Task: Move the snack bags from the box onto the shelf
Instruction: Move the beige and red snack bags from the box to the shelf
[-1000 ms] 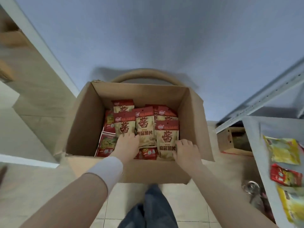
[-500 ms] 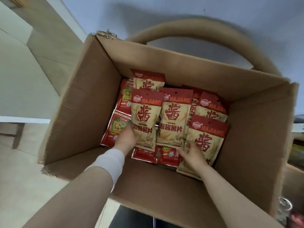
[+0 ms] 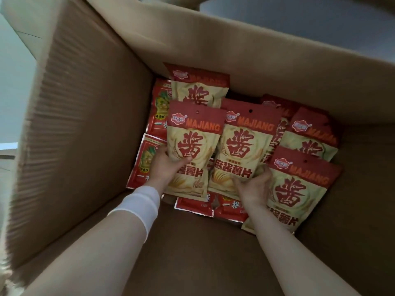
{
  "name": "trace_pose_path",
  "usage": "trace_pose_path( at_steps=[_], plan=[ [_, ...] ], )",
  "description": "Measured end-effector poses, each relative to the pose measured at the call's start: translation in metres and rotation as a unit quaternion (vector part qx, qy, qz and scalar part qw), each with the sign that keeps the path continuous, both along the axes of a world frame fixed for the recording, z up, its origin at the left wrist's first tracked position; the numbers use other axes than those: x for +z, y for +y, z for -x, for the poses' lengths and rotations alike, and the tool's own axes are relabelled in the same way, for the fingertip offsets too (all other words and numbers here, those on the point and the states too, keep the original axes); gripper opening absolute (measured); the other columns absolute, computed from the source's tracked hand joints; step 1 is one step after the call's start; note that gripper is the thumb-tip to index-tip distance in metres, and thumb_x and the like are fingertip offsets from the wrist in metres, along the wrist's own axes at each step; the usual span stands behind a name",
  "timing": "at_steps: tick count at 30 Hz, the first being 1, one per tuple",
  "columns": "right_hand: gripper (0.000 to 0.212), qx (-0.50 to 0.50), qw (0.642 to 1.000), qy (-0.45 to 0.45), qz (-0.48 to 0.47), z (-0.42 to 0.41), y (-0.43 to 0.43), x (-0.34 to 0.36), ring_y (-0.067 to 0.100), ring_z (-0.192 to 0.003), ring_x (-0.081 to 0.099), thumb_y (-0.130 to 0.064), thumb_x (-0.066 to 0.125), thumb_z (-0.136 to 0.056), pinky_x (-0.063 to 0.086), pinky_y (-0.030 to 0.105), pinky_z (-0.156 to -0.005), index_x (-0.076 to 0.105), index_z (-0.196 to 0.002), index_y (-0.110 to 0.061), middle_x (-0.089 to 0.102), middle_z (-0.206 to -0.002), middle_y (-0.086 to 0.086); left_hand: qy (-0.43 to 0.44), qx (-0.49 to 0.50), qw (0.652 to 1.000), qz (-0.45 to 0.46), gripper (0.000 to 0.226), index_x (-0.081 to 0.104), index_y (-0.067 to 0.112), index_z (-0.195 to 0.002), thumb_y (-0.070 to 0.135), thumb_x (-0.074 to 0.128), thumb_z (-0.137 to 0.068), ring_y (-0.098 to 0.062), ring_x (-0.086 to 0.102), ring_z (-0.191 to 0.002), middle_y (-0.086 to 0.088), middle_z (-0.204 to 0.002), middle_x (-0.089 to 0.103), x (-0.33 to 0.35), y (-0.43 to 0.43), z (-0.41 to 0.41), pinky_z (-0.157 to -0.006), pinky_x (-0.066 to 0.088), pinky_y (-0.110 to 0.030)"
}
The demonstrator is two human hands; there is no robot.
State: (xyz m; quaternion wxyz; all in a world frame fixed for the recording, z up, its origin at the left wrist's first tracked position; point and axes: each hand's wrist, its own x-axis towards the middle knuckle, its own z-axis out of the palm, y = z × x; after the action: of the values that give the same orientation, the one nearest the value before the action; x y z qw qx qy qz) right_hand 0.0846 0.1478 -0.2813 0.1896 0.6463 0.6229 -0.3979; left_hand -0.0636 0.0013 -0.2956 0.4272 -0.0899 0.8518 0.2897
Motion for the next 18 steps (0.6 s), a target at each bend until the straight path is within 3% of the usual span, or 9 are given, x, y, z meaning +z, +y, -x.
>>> trace_pose_path(
  at_steps=[2,6,10,15,18],
  plan=[
    [0.084,-0.006,1.0,0.002,0.005,0.0,0.004,0.001,0.03,-0.122,0.048,-0.031,0.078,-0.071,0.042,0.038,-0.097,0.028,-0.135,-0.008,0.046,-0.134,0.012,-0.026,0.021,0.999,-0.025,0.051,0.05,0.018,-0.116,0.029,0.077,-0.074,-0.012,0.056,-0.096,0.004,-0.105,0.061,0.007,-0.002,0.003,-0.077,0.045,-0.025],
    [0.042,0.033,0.997,0.011,0.067,-0.003,0.006,0.006,0.024,-0.108,0.061,-0.036,0.071,-0.079,0.048,0.033,-0.085,0.06,-0.111,-0.011,0.065,-0.117,0.007,-0.071,0.056,0.993,-0.072,0.045,0.053,0.017,-0.118,0.024,0.073,-0.078,-0.011,0.056,-0.095,0.003,-0.104,0.061,0.022,-0.007,0.007,-0.077,0.044,-0.025],
    [0.04,-0.058,0.985,0.075,0.146,-0.011,0.003,0.013,0.024,-0.109,0.059,-0.027,0.069,-0.082,0.047,0.029,-0.083,0.057,-0.116,-0.01,0.063,-0.121,0.007,-0.055,0.07,0.991,-0.098,0.044,0.056,0.012,-0.118,0.019,0.074,-0.078,-0.013,0.056,-0.096,0.001,-0.108,0.062,0.037,-0.008,0.007,-0.083,0.042,-0.026],
    [0.042,-0.035,0.976,0.139,0.163,-0.032,-0.001,0.05,0.022,-0.109,0.059,-0.019,0.068,-0.083,0.047,0.03,-0.088,0.054,-0.122,-0.009,0.061,-0.124,0.006,-0.013,0.093,0.984,-0.149,0.034,0.058,0.019,-0.106,0.017,0.075,-0.077,-0.015,0.061,-0.098,0.002,-0.103,0.064,0.079,-0.008,0.008,-0.089,0.048,-0.032],
    [0.044,-0.051,0.969,0.174,0.168,-0.052,-0.002,0.092,0.02,-0.106,0.06,-0.023,0.069,-0.082,0.048,0.033,-0.09,0.055,-0.122,-0.012,0.062,-0.121,0.004,-0.007,0.1,0.976,-0.193,0.037,0.059,0.015,-0.109,0.017,0.076,-0.076,-0.02,0.062,-0.104,-0.002,-0.106,0.066,0.119,-0.005,0.006,-0.093,0.049,-0.038]
  ],
)
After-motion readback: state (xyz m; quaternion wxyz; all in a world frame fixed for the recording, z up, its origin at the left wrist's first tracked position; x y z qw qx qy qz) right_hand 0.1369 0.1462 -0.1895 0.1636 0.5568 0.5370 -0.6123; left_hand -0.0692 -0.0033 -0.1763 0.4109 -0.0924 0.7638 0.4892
